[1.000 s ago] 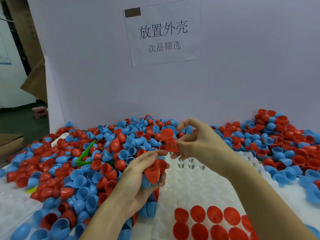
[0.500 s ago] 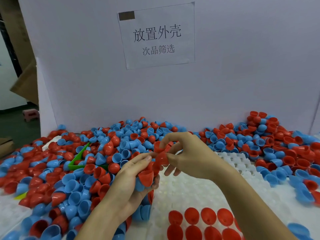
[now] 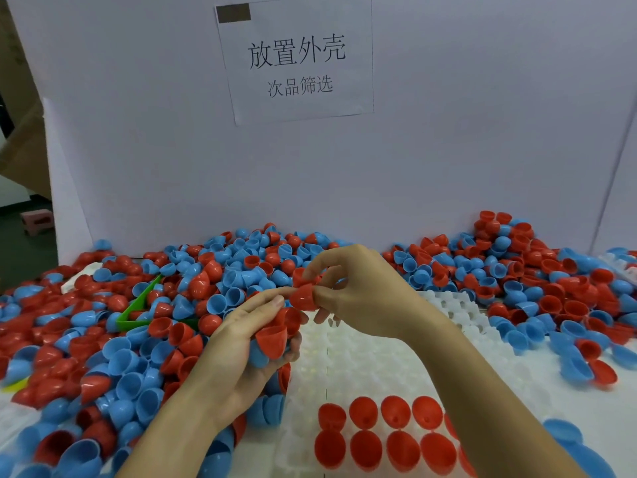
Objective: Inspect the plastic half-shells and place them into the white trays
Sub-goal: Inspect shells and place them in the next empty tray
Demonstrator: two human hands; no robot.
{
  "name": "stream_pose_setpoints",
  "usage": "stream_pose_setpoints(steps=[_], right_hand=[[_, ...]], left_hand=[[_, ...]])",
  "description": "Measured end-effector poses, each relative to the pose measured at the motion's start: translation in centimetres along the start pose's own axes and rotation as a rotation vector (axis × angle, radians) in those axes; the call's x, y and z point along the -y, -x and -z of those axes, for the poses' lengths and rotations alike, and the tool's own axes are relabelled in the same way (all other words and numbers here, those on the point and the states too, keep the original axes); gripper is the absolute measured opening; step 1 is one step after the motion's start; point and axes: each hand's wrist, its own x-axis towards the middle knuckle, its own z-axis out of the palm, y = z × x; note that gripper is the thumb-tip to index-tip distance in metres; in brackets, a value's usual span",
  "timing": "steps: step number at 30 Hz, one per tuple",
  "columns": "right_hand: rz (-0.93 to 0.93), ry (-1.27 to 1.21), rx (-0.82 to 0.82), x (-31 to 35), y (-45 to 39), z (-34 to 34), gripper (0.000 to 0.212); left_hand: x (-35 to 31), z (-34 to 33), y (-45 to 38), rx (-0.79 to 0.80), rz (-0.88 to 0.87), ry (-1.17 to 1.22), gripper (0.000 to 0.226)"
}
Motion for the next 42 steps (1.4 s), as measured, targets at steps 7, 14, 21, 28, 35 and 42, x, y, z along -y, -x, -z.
stream_pose_setpoints(steps=[7,14,21,28,35,42], right_hand=[[0.011,0.016,-0.027,0.3,0.4,1.0,0.010],[0.026,0.045,0.104,2.0,1.8,1.8,0.013],[0.038,0.167,0.294,4.0,3.1,1.3,0.018],[0.039,0.278,0.393,4.7,3.9,-0.9,0.014],[0.014,0.374,0.418,4.5,4.1,-1.9,0.013],[-0.017,0.651,0.453,4.1,4.2,-4.3,0.020]], left_hand=[[-0.5,1.1,-0.3,-0.054,-0.051,0.036,0.030],[-0.7,2.4,-0.7,-0.078,-0.066,0.111,0.032],[-0.8,3.0,-1.0,-0.089,-0.089,0.116,0.030],[-1.1,3.0,-1.1,-0.104,-0.097,0.125,0.029],[-1.4,2.8,-0.6,-0.128,-0.091,0.128,0.019],[-1.3,2.7,-0.6,-0.152,-0.092,0.115,0.023]])
